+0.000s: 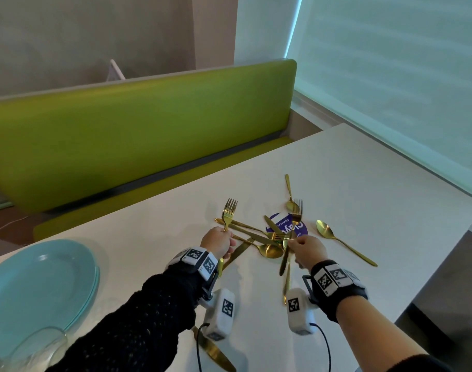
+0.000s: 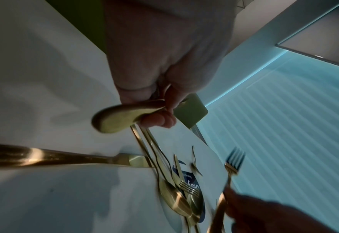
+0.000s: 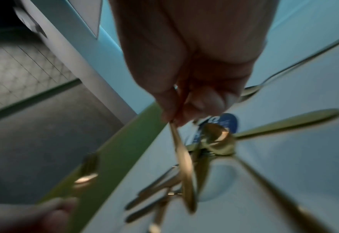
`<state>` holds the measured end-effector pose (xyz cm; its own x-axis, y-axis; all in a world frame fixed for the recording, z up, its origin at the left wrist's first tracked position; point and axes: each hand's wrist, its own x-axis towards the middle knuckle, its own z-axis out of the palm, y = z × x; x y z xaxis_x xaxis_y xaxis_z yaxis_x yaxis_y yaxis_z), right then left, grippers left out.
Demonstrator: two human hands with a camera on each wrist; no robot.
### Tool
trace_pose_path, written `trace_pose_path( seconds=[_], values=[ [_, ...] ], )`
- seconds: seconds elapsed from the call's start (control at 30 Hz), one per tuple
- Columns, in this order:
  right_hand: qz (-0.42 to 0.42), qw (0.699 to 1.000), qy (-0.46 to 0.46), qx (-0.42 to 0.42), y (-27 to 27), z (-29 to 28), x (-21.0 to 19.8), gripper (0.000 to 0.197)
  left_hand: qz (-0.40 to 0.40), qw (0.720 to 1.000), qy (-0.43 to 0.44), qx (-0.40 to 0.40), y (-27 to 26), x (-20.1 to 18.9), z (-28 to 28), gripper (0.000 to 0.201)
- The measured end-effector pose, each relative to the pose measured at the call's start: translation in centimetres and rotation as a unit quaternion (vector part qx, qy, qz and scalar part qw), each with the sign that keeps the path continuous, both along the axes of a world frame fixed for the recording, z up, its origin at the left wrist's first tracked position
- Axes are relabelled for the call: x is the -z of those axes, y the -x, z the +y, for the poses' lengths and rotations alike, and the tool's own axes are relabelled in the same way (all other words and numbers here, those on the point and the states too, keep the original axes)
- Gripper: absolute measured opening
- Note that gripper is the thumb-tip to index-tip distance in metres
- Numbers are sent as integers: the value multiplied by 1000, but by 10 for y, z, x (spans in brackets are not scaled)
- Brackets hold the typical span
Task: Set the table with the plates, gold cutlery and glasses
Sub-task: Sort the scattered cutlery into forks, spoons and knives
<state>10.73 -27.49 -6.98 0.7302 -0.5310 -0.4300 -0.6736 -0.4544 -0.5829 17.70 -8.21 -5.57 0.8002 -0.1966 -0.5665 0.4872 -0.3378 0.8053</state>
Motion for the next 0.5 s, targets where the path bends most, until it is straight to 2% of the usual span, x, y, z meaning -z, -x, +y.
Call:
trace_pose_path(
  seconds=[0.1, 0.2, 0.33, 0.5],
  values=[
    [-39, 992, -98, -72, -12, 24, -18, 22, 6, 1000, 14, 6, -1, -7, 2, 18],
    [-38, 977, -171, -122, -23, 47, -28, 18, 7, 1000, 24, 3, -1, -12, 3, 19],
    [-36, 966, -205, -152, -34, 71, -27, 19, 7, 999, 45, 6, 0, -15, 6, 21],
    [-30, 962, -219, -163, -43, 89, -22, 23, 33, 994, 100, -27, 0, -15, 11, 38]
  ],
)
